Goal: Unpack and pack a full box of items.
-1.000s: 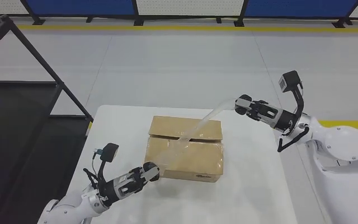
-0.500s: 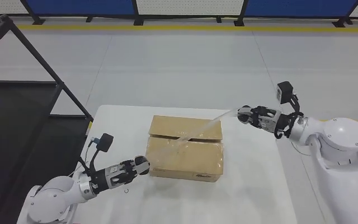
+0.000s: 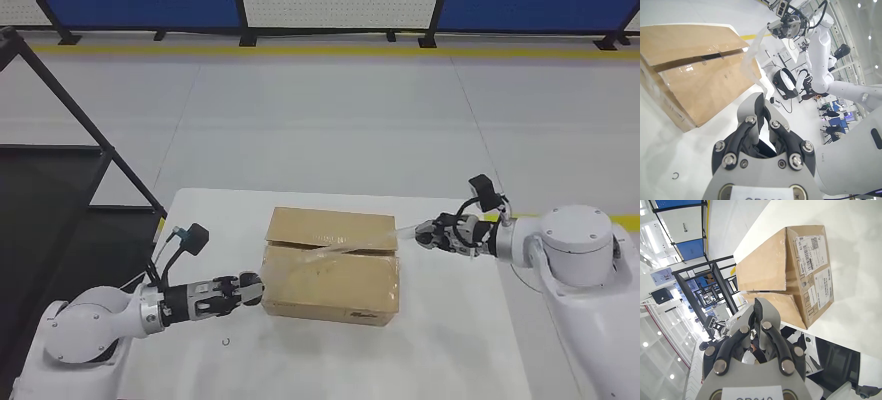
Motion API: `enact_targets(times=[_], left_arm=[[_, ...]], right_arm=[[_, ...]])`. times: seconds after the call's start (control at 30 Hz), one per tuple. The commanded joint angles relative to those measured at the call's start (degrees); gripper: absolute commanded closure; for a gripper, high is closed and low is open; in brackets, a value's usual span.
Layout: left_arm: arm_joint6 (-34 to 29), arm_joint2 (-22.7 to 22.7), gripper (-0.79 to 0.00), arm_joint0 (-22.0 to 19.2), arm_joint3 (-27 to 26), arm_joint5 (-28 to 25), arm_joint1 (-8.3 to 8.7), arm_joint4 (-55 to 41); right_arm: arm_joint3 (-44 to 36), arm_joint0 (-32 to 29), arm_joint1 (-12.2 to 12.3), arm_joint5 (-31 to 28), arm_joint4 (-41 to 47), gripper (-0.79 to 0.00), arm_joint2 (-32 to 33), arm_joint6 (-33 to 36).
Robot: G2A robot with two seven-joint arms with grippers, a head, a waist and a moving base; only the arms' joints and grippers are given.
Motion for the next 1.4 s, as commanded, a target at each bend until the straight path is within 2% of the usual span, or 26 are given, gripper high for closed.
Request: enact_targets(times=[0.0, 0.33, 0.47, 0.67, 0.83, 0.97, 1.07, 1.1, 1.37], left_arm=[[0.0, 0.0, 0.0, 0.0, 0.0, 0.0, -0.01, 0.0], [1.2, 0.6, 0.0, 0.0, -0.2, 1.2, 0.12, -0.1], [-3.5, 0.2, 0.0, -2.9, 1.8, 3.3, 0.8, -2.7], [-14.4, 0.3, 0.0, -9.7, 7.2, 7.5, 2.2, -5.9], [-14.4, 3.3, 0.0, -14.2, 12.0, 8.9, 3.78, -9.3], [-14.4, 6.2, 0.0, -17.7, 16.0, 11.1, 5.38, -16.2], [-14.4, 7.6, 0.0, -19.1, 17.7, 12.0, 6.27, -17.6], [-14.4, 7.6, 0.0, -19.1, 17.7, 12.0, 6.27, -17.6], [-14.0, 7.6, 0.0, -18.9, 17.6, 12.0, 6.26, -17.6]], right_arm=[[0.0, 0.0, 0.0, 0.0, 0.0, 0.0, 0.0, 0.0], [0.3, -0.7, -0.1, 0.4, 2.2, 0.0, 0.0, -1.2], [2.9, 0.6, 0.1, 1.8, 7.2, 0.0, -1.5, -1.8], [8.9, 5.4, 2.0, 4.9, 19.4, 0.0, -9.2, -4.9], [12.2, 10.7, 4.1, 8.6, 30.8, 0.0, -16.4, -8.6], [14.6, 14.0, 6.0, 11.2, 42.1, 0.0, -22.2, -11.2], [15.2, 16.5, 7.5, 13.6, 49.4, 0.0, -26.5, -13.6], [15.6, 17.1, 8.1, 13.6, 50.0, 0.0, -27.9, -13.6], [15.6, 17.1, 8.1, 13.6, 50.0, 0.0, -27.9, -13.6]])
